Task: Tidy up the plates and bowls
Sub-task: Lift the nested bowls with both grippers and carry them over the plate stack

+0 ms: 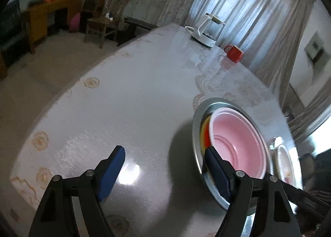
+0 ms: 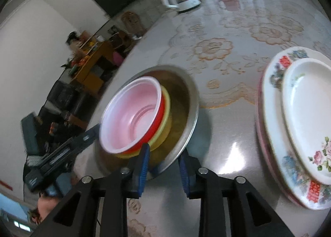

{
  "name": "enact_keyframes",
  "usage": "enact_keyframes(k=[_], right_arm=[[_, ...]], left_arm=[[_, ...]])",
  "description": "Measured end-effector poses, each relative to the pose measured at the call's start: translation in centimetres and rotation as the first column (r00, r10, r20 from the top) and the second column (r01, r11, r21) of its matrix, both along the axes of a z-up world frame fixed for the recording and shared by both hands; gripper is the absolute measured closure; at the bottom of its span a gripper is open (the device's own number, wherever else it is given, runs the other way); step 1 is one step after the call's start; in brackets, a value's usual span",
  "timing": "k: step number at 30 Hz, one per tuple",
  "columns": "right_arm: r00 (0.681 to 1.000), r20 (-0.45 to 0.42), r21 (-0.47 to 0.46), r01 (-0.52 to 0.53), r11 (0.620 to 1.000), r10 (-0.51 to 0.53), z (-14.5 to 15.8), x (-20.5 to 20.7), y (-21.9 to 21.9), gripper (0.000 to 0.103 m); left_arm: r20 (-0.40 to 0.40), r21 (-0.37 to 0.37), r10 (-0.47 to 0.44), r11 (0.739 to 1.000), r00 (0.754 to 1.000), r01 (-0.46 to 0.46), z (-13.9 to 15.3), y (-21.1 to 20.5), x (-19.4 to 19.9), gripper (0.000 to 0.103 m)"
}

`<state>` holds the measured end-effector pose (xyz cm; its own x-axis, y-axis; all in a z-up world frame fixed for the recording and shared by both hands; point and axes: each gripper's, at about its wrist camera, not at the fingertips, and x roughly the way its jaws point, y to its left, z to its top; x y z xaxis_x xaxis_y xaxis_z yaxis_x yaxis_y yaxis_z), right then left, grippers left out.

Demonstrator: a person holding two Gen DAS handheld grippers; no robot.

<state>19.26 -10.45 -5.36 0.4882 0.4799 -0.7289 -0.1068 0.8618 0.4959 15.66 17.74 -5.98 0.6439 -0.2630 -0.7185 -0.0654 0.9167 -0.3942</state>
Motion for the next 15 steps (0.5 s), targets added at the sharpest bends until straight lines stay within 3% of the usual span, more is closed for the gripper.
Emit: enact_keyframes(k=[7, 10, 15], right_arm=[[0.998, 0.03, -0.036, 0.063, 0.997, -0.062, 0.4, 2.3, -1.5, 0.075], [0.998, 0.033, -0.055, 0.054, 0.997, -0.052, 0.5, 3.2, -1.1, 0.076], [0.998, 0.007, -0.053, 0.059, 0.997, -0.058, 0.0, 4.2, -0.7, 0.078]], left_arm=[[0.024, -0.011, -0.039, 0.999, 0.999, 0.04, 0.0, -1.3, -0.7, 0.026], [0.025, -0.014, -0.059, 0.998, 0.998, 0.06, -0.1, -1.8, -0.9, 0.035], [0.036, 0.037, -0.064, 0.997, 0.997, 0.063, 0.2, -1.9, -1.2, 0.038]])
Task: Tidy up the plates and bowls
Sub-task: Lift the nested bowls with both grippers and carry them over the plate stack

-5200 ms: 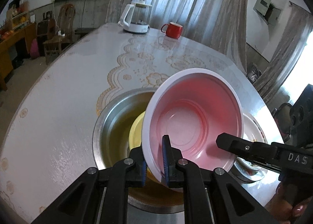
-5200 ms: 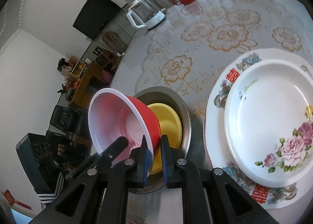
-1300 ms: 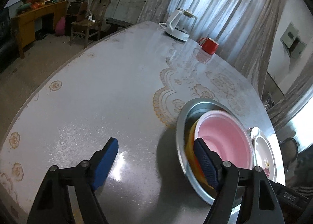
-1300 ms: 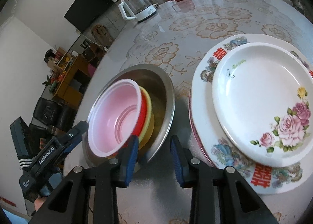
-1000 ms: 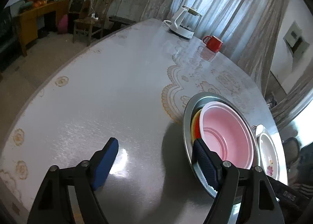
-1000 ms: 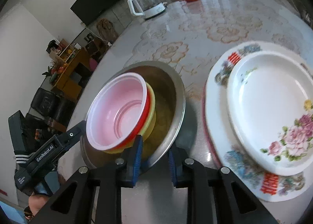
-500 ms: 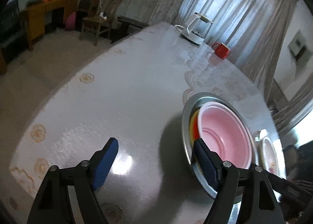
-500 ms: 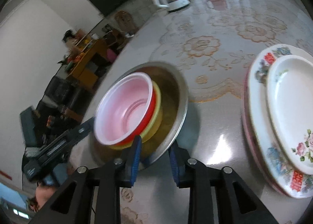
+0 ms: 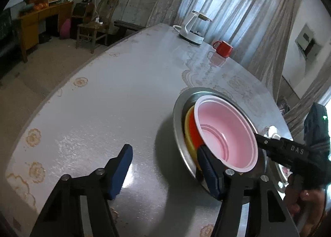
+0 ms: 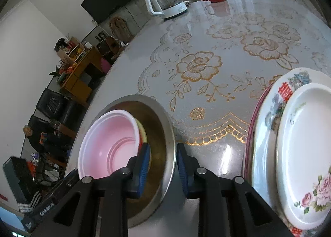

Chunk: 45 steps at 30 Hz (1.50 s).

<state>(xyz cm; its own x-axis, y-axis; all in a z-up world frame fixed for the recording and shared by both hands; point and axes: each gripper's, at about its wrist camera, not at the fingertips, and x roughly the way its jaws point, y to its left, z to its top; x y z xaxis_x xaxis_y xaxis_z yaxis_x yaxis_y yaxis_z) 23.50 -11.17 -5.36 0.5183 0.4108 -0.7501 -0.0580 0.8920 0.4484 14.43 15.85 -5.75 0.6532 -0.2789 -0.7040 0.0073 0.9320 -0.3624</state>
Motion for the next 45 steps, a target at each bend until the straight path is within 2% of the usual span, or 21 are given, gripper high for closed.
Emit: enact_keyframes(k=[5, 10, 13, 18, 21, 27, 32, 35, 37, 38, 41, 45], right_arm=[[0.999, -0.046, 0.021, 0.005, 1.0, -0.004, -1.5, 1.0, 0.0, 0.082], [0.998, -0.053, 0.047, 0.022, 0.999, -0.02, -2.2, 1.1, -0.3, 0.085], [0.998, -0.063, 0.057, 0.017, 0.998, -0.014, -2.5, 1.2, -0.2, 0.085], [0.998, -0.067, 0.054, 0.0, 0.999, 0.004, -2.7, 1.2, 0.2, 0.086], [0.998, -0.066, 0.064, -0.002, 0.998, 0.006, -2.8, 1.3, 0.2, 0.087], [0.999, -0.053, 0.032, -0.01, 0.999, 0.011, -2.7, 1.4, 0.6, 0.09], [0.999, -0.049, 0.027, -0.016, 1.0, 0.017, -2.7, 1.5, 0.8, 0.089], [0.998, -0.048, 0.05, -0.025, 0.998, 0.027, -2.9, 1.6, 0.8, 0.09], [0.998, -0.034, 0.058, -0.042, 0.997, 0.044, -3.1, 1.7, 0.9, 0.09], [0.998, -0.025, 0.05, -0.052, 0.997, 0.053, -3.0, 1.8, 1.1, 0.09], [0.997, -0.032, 0.051, -0.069, 0.996, 0.071, -3.2, 1.9, 1.6, 0.093], [0.998, -0.022, 0.044, -0.058, 0.997, 0.059, -3.1, 1.6, 1.6, 0.094]], left_arm=[[-0.028, -0.08, -0.009, 0.997, 1.0, 0.007, -0.4, 0.6, 0.5, 0.043], [-0.035, -0.067, -0.017, 0.998, 0.999, 0.015, -0.3, 0.5, 0.9, 0.043], [-0.027, -0.06, -0.022, 0.998, 0.999, 0.02, -0.3, 0.1, 0.9, 0.047], [0.003, -0.072, -0.042, 0.997, 0.999, 0.042, -0.2, -0.2, 0.3, 0.064], [0.025, -0.059, -0.05, 0.997, 0.998, 0.051, -0.1, -0.6, 0.0, 0.068], [0.021, -0.118, -0.05, 0.992, 0.999, 0.052, -0.5, -0.2, -0.3, 0.067], [-0.015, -0.124, -0.056, 0.991, 0.998, 0.054, -0.4, -0.3, -0.5, 0.065], [-0.028, -0.135, -0.078, 0.988, 0.997, 0.074, -0.3, -0.4, -0.6, 0.068], [-0.008, -0.128, -0.099, 0.987, 0.995, 0.097, -0.2, -0.7, -0.7, 0.074], [0.007, -0.134, -0.114, 0.984, 0.993, 0.114, -0.2, -1.0, -0.7, 0.081], [0.051, -0.104, -0.122, 0.986, 0.991, 0.127, -0.3, -1.4, -1.0, 0.079], [0.111, -0.054, -0.139, 0.988, 0.984, 0.145, -0.3, -1.7, -1.3, 0.078]])
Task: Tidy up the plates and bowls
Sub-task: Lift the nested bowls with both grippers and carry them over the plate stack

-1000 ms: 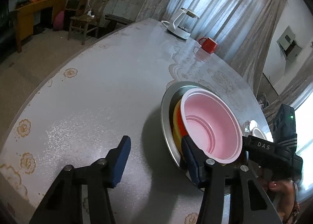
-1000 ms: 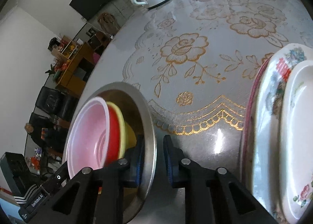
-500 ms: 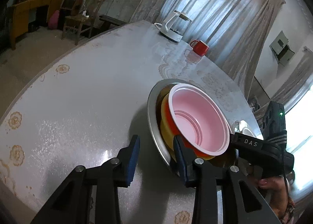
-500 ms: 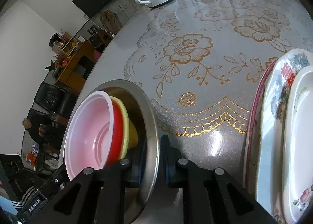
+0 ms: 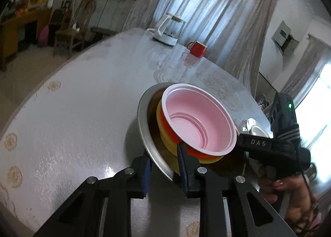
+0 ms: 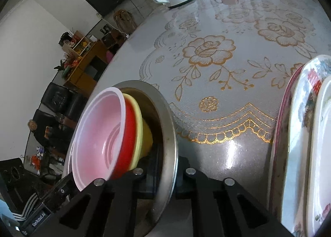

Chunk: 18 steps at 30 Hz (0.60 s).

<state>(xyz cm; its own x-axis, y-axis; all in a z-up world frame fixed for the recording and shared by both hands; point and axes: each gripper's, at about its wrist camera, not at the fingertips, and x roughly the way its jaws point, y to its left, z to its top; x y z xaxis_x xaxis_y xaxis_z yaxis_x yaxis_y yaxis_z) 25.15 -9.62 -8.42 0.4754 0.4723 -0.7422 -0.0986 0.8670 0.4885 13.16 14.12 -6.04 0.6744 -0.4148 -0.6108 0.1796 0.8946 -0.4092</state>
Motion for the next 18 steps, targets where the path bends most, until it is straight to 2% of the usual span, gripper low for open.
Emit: enact_keyframes(k=[3, 7, 12, 18], right_arm=[[1.0, 0.009, -0.005, 0.01, 1.0, -0.01, 0.2, -0.4, 0.0, 0.094], [0.999, 0.044, -0.051, 0.005, 0.999, -0.002, 0.7, -0.9, 0.4, 0.094], [0.999, 0.044, -0.04, 0.02, 0.999, -0.018, 0.8, -1.4, -0.1, 0.093], [0.998, 0.059, -0.023, 0.036, 0.999, -0.035, 1.7, -2.3, -0.7, 0.093]], left_arm=[[0.019, 0.033, -0.001, 0.999, 1.0, 0.001, 0.0, -0.3, -0.1, 0.079], [0.017, 0.013, -0.006, 1.0, 1.0, 0.006, -0.3, 0.1, -0.1, 0.079], [0.024, 0.014, -0.006, 1.0, 1.0, 0.006, -0.2, -0.1, -0.5, 0.079], [0.067, 0.034, -0.018, 0.999, 0.998, 0.016, 1.3, -0.8, -0.8, 0.079]])
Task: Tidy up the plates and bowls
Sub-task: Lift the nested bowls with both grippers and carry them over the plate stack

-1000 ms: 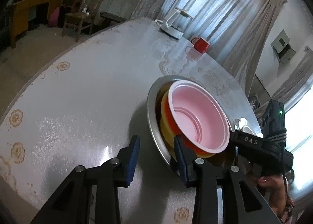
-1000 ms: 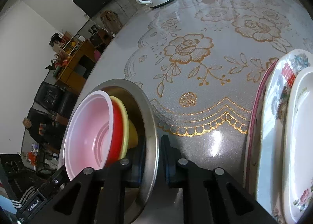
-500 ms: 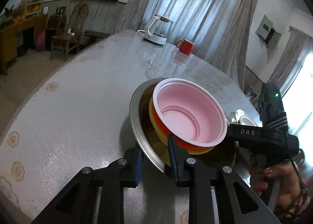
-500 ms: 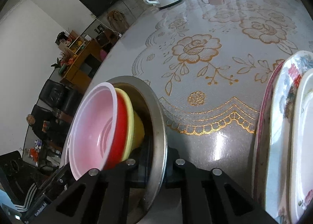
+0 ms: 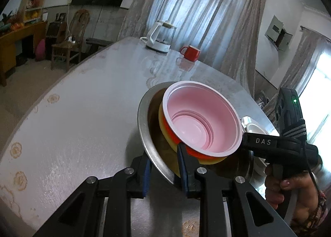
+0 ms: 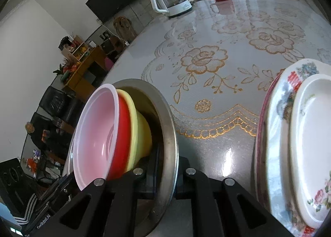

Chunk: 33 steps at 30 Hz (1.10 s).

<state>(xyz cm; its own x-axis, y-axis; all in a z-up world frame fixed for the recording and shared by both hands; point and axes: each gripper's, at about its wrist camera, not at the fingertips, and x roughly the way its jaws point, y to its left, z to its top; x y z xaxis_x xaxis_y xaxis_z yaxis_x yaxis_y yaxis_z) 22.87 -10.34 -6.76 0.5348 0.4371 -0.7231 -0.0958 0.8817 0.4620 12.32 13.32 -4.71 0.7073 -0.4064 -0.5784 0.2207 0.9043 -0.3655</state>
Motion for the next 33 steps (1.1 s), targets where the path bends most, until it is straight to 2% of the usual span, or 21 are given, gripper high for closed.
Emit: enact_keyframes(k=[15, 23, 33], right_arm=[[0.995, 0.08, 0.018, 0.057, 0.998, -0.059, 4.6, -2.8, -2.6, 0.093], [0.985, 0.113, 0.039, 0.126, 0.991, -0.13, 6.1, -4.3, -5.8, 0.093], [0.96, 0.142, 0.046, 0.239, 0.97, -0.243, 7.7, -6.7, -11.0, 0.092]], left_arm=[[0.11, 0.003, -0.046, 0.999, 0.993, 0.046, 4.5, -2.7, -0.4, 0.079], [0.146, 0.038, -0.118, 0.993, 0.982, 0.114, 6.4, -6.4, 0.2, 0.079], [0.155, 0.037, -0.226, 0.974, 0.962, 0.223, 7.2, -11.3, 1.3, 0.079]])
